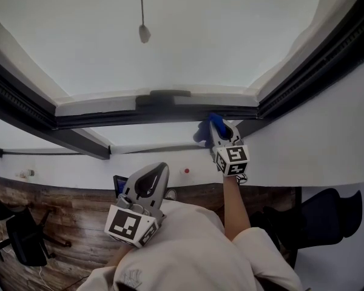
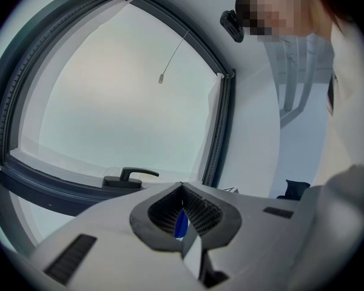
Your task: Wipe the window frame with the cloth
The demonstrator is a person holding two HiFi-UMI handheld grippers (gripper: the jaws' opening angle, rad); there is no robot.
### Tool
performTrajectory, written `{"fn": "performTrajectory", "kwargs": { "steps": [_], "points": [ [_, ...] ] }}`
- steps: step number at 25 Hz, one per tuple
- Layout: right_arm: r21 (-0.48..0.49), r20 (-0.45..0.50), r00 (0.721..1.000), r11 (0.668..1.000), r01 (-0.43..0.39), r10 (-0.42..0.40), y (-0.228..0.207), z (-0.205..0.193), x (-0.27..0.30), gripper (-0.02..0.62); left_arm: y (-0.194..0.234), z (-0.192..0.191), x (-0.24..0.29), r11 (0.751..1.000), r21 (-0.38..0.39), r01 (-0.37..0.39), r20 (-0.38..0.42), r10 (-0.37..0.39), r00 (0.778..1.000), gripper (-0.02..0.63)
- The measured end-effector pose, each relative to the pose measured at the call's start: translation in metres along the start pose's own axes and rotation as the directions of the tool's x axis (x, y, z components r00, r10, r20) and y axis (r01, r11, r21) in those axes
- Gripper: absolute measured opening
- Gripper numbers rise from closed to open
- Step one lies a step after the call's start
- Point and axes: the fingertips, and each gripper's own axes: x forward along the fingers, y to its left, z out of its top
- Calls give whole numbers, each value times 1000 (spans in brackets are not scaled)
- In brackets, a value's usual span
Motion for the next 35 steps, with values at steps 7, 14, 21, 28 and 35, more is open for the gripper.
{"fn": "performTrajectory", "kwargs": {
  "steps": [7,14,21,28,35],
  "points": [
    [4,-1,1000,1000,13,-13,-12,-4,-6,57,-5,-1,4,1000,3,-7,0,7,1000,9],
    [5,1,1000,1000,26,-26,-23,-7,-10,57,-9,-2,9,1000,5,-9,1,9,1000,9],
    [29,-8,997,996,80,-80,-49,-11,-19,58,-13,-4,14,1000,7,-2,-3,2,1000,9],
    [53,-28,987,985,163,-161,-80,-16,-30,58,-14,-5,16,1000,5,7,-9,-7,1000,9],
    [75,-46,974,972,225,-222,-105,-19,-39,58,-15,-5,19,1000,4,17,-12,-16,1000,9]
  ]
}}
